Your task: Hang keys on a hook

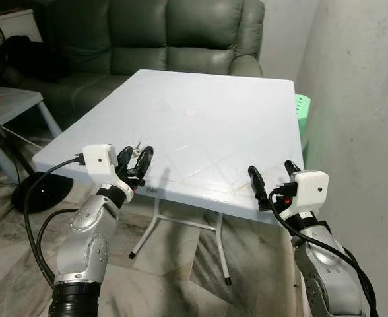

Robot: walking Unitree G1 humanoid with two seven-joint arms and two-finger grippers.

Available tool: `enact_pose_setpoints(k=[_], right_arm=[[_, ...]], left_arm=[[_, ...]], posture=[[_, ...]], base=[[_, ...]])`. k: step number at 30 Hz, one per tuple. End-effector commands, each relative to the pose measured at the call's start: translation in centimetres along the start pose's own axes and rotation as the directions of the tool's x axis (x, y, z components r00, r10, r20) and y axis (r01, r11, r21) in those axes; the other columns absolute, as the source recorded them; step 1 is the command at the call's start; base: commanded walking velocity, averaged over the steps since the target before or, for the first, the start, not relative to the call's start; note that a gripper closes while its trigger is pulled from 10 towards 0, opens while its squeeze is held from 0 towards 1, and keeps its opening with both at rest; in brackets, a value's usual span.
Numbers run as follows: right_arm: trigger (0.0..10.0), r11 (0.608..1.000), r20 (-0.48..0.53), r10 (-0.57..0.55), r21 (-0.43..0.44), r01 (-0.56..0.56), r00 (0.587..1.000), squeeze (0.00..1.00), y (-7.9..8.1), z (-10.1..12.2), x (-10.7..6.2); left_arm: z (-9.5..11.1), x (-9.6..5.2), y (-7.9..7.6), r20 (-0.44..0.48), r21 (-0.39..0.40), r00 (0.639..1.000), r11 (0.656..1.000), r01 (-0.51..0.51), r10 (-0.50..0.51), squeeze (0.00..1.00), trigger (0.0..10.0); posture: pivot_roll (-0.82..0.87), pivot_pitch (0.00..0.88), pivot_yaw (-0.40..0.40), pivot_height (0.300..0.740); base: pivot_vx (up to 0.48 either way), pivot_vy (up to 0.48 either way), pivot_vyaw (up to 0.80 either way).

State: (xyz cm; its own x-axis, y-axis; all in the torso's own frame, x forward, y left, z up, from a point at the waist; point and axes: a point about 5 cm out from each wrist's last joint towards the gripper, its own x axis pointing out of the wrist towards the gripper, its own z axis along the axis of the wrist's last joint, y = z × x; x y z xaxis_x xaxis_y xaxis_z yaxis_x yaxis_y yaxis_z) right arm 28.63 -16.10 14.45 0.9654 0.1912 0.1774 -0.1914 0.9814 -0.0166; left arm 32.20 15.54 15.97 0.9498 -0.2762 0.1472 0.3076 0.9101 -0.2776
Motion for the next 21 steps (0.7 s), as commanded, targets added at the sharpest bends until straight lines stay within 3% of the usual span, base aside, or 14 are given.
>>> enact_pose_setpoints(k=[1, 6, 15, 21], right_arm=[[10.0, 1.000, 0.005, 0.004, 0.006, -0.004, 1.000, 0.00, 0.14, 0.19, 0.17], [10.0, 1.000, 0.003, 0.009, 0.006, -0.009, 1.000, 0.00, 0.21, 0.11, 0.11], [10.0, 1.000, -0.002, 0.016, 0.003, -0.016, 1.000, 0.00, 0.23, 0.04, 0.00], [10.0, 1.000, -0.004, 0.019, 0.002, -0.019, 1.000, 0.00, 0.22, 0.05, -0.09]], left_arm=[[0.20, 0.05, 0.21, -0.002, 0.003, 1.000, 1.000, -0.008, 0.008, 0.00, 10.0], [0.12, 0.01, 0.23, -0.003, -0.002, 1.000, 1.000, -0.011, 0.011, 0.00, 10.0], [-0.05, -0.10, 0.22, -0.007, -0.009, 1.000, 1.000, -0.014, 0.014, 0.00, 10.0], [-0.11, -0.12, 0.20, -0.008, -0.015, 1.000, 1.000, -0.014, 0.014, 0.00, 10.0]], posture=[[0.09, 0.000, 0.068, 0.740], [0.10, 0.000, 0.065, 0.740], [0.09, 0.000, 0.061, 0.740], [0.09, 0.000, 0.059, 0.740]], base=[[0.000, 0.262, 0.00], [0.000, 0.288, 0.00], [0.000, -0.084, 0.00], [0.000, 0.399, 0.00]])
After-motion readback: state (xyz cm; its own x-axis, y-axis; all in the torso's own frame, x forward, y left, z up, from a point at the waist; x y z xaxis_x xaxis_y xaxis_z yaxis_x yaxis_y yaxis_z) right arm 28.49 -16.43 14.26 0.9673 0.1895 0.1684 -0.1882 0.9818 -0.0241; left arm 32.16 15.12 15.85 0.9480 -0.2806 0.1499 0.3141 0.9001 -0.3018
